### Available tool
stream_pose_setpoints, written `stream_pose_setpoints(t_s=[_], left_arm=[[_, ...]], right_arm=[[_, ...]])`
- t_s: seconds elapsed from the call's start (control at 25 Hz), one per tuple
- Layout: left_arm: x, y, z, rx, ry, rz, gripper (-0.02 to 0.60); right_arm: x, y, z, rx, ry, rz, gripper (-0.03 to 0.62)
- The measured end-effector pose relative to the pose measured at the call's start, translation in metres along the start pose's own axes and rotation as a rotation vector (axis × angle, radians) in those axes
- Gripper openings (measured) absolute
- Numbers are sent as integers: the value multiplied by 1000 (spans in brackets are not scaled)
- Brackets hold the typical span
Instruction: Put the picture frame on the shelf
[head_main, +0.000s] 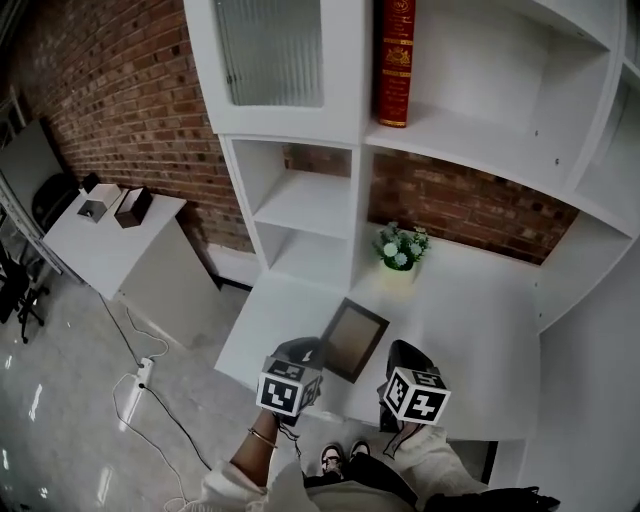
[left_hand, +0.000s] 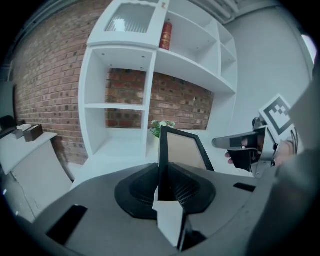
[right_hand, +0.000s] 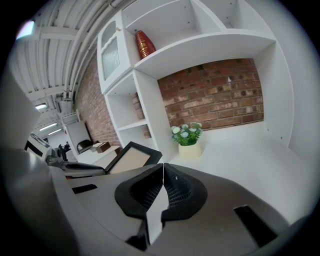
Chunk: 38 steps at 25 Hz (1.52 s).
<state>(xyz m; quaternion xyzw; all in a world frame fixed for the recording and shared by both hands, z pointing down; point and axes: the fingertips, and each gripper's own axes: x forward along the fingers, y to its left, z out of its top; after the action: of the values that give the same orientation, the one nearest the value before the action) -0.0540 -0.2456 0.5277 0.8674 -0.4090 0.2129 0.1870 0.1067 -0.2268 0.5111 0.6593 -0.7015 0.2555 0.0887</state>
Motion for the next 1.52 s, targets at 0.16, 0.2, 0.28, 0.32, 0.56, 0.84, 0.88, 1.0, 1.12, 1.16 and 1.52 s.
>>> stream_pose_setpoints(t_s=[0.16,0.2,0.28,0.32,0.56,0.84,0.88,1.0,1.12,1.16,1.52], left_arm=[[-17,21,-11,-58,0,80,66],[-20,25,-13,-78,-2,97,66],[-27,30,-13,-107,-9,129,66],[-31,33,-12,-116,-10,146,66],[-44,48,-16,-157,-12,236,66],[-53,60,-7,-187,-36,292,66],[-53,61,-6,-191,-39,293,66],[-51,71,-6,-196,-42,288,66],[-46,89,2,-187,-55,269,66],[-45,96,5,-181,-59,260,66],[-38,157,53,-142,-78,180,66]], right_arm=[[13,23,2,-23,16,73,23],[15,26,2,-30,19,89,23],[22,34,5,-44,28,119,23],[25,38,5,-47,35,136,23],[39,54,1,-64,65,217,23],[54,72,11,-100,66,277,23],[56,73,12,-105,67,278,23],[65,79,15,-119,66,270,23],[77,86,24,-117,45,244,23],[81,89,26,-114,40,234,23],[116,125,40,-104,17,151,23]])
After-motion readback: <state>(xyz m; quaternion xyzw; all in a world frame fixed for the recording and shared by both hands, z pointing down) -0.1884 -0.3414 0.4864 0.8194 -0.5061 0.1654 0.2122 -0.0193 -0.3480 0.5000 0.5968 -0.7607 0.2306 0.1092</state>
